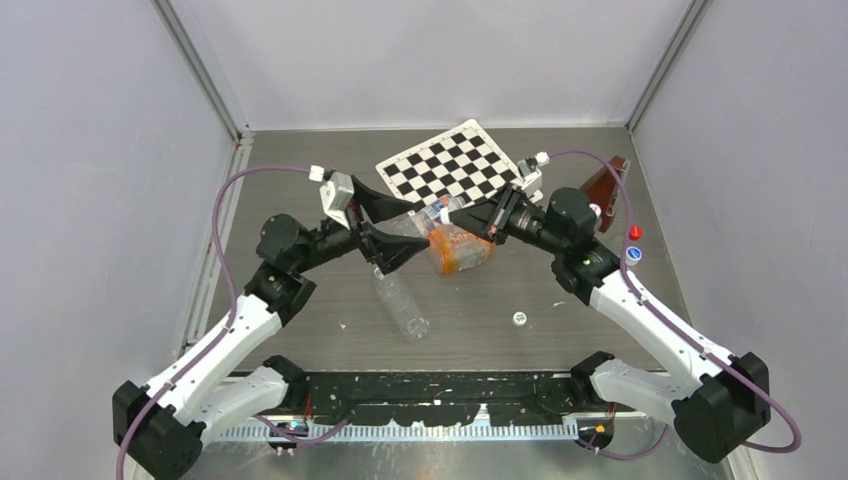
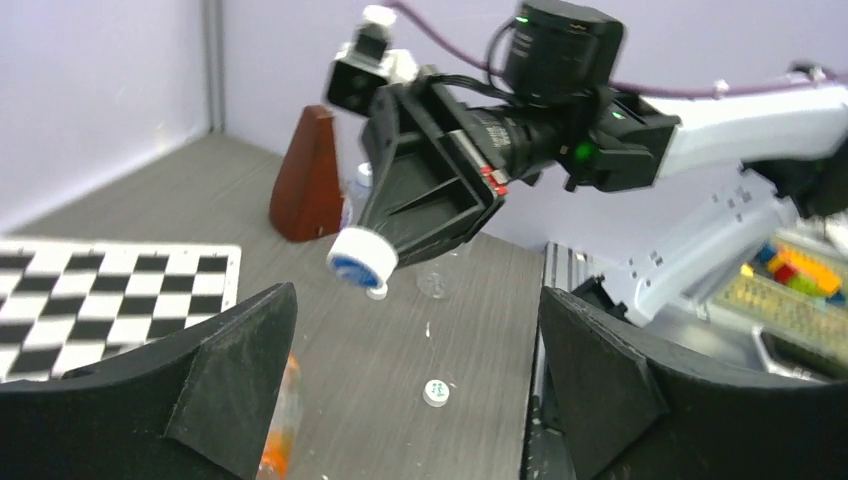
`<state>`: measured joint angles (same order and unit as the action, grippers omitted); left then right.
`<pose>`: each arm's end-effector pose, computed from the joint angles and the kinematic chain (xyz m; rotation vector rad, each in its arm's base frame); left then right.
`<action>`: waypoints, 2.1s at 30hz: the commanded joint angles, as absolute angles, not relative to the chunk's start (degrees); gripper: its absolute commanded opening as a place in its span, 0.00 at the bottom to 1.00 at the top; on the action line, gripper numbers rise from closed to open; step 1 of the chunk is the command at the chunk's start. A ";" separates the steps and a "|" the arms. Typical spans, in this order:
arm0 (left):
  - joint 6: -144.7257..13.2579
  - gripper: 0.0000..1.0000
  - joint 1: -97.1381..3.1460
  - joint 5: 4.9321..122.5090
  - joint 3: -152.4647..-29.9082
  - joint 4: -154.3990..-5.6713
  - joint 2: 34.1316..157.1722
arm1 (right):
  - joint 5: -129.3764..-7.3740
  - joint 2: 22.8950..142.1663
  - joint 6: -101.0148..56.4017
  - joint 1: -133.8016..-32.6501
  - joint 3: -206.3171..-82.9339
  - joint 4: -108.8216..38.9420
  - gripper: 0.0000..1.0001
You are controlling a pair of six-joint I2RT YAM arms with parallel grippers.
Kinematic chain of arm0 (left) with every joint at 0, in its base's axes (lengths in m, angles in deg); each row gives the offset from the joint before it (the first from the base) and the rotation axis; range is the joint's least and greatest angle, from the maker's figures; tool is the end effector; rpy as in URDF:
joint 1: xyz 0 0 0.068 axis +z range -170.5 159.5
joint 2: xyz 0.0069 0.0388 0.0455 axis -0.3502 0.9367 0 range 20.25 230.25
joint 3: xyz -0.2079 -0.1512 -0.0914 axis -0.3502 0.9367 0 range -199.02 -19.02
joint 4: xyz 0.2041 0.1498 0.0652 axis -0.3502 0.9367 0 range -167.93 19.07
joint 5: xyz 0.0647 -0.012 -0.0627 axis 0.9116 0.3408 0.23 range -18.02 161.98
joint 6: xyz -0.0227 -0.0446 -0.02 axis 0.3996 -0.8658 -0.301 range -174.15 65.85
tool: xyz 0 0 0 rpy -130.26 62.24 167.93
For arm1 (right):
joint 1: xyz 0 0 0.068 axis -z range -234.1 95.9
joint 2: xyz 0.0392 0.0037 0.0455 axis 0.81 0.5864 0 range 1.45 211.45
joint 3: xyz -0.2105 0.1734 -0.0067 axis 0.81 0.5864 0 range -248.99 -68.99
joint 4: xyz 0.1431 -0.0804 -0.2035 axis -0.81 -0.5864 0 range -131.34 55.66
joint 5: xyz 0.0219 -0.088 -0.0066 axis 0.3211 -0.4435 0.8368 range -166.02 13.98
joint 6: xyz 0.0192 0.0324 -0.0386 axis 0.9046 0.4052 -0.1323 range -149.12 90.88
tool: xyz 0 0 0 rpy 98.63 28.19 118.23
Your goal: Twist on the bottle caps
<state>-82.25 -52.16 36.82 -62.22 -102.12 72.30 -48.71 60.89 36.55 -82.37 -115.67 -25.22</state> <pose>0.1666 -0.1268 0.3705 0.6067 1.3410 -1.2611 0.2066 0.1297 0.3385 0.1943 1.8928 1.5803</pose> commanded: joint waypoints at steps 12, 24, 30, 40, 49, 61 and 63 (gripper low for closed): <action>-62.50 0.75 -56.33 25.73 -63.26 -116.37 76.86 | -41.22 64.61 43.60 -88.78 -118.04 -8.30 0.01; -64.10 0.34 -56.37 24.45 -62.29 -116.15 76.69 | -40.37 66.92 48.05 -88.89 -116.66 -0.75 0.01; -64.56 0.14 -56.44 26.14 -64.90 -107.75 76.48 | -40.88 65.92 44.96 -88.56 -116.44 -4.16 0.18; -66.18 0.03 -60.09 51.42 -82.59 -56.08 81.95 | -74.72 54.55 12.33 -84.14 -125.90 -62.48 0.90; -77.52 0.00 -71.67 67.55 -89.99 -44.71 100.75 | -90.88 49.41 7.80 -84.16 -127.66 -73.56 0.93; -80.96 0.25 -81.58 79.53 -91.61 -51.50 125.08 | -92.40 46.46 7.45 -84.15 -126.73 -76.78 0.93; -81.33 0.31 -82.03 80.02 -91.97 -52.24 127.42 | -92.26 46.57 7.32 -84.22 -126.34 -76.78 0.93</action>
